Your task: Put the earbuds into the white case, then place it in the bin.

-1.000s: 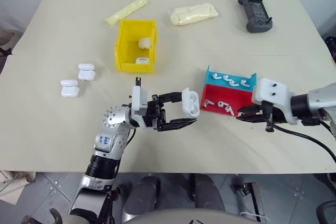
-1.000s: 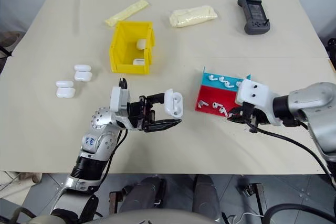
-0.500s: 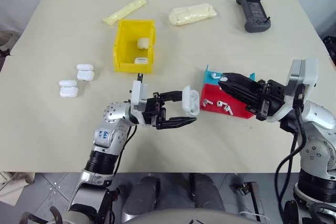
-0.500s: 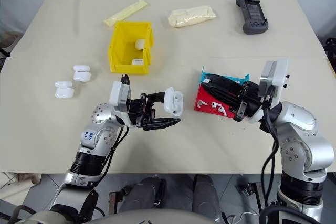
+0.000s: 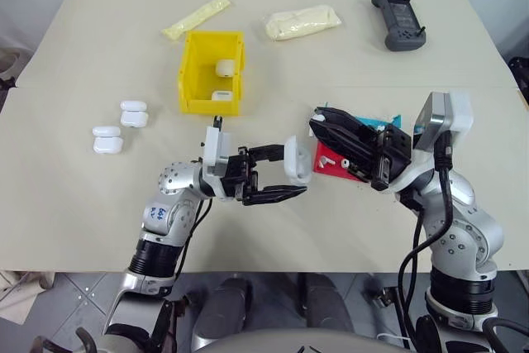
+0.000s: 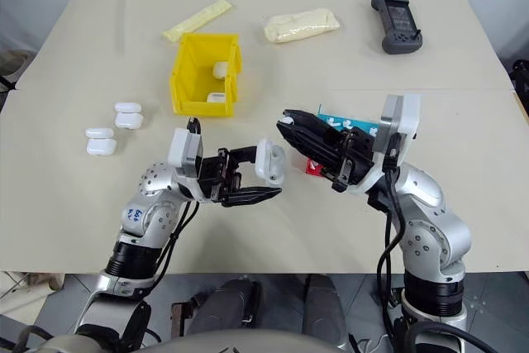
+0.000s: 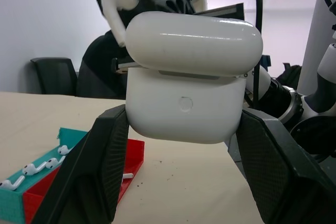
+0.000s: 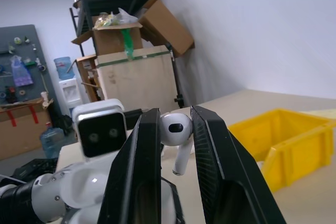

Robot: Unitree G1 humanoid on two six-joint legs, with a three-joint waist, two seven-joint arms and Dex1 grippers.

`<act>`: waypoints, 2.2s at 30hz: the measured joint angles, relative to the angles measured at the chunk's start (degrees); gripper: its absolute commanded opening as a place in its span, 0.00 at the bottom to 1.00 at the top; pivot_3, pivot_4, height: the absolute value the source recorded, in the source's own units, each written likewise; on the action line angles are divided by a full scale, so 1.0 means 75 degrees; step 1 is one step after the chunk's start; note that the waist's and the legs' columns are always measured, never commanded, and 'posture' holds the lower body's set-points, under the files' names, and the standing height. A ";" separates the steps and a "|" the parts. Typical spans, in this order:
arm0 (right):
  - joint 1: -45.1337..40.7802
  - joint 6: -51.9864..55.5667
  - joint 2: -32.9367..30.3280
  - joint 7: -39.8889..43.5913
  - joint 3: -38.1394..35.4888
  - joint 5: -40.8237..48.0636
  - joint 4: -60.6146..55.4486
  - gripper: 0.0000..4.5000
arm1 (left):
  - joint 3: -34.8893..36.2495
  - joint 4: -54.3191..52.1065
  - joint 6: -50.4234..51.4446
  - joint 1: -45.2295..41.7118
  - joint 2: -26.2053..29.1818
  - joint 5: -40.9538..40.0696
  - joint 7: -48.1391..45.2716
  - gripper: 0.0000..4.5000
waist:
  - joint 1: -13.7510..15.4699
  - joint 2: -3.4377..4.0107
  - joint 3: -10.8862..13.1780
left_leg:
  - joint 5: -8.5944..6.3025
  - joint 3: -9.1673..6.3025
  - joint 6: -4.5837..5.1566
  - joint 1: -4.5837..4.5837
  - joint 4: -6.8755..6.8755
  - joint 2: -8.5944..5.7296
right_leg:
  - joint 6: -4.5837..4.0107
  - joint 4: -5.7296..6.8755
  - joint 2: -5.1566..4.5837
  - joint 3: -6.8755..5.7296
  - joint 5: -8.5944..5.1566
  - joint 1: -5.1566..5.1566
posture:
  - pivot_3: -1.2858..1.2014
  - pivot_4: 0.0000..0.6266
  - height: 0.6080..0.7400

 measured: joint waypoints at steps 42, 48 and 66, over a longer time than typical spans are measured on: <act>0.0519 -0.1503 -0.0253 0.0321 0.1175 -0.0782 0.0512 0.27 | 0.0015 0.0087 -0.0001 0.0022 -0.0143 0.0040 0.0129 0.61 | -0.0001 0.0000 0.0000 | 0.0000 0.0001 0.0000 0.0001 0.0000 -0.0001 | 0.0000 -0.0003 0.0000 0.0000 0.0000 0.0001 | 0.52 0.24 1.00; 0.0343 -0.1035 -0.0422 0.0321 0.1145 -0.0417 0.0526 0.71 | 0.0070 0.0093 -0.0043 0.0002 -0.0175 0.0056 0.0155 0.61 | 0.0001 0.0000 0.0000 | 0.0000 0.0001 0.0000 0.0000 0.0000 -0.0001 | 0.0000 -0.0004 -0.0001 0.0000 0.0000 0.0001 | 0.52 0.24 1.00; 0.3181 -0.2759 -0.2529 0.1649 -0.1991 -0.1603 0.2046 1.00 | 0.0148 0.0374 -0.0116 -0.0112 0.0165 0.0151 0.0119 0.61 | 0.0073 -0.0003 0.0002 | -0.0005 0.0012 0.0014 0.0003 -0.0004 -0.0010 | 0.0006 -0.0011 -0.0003 0.0002 0.0003 0.0016 | 0.52 0.24 1.00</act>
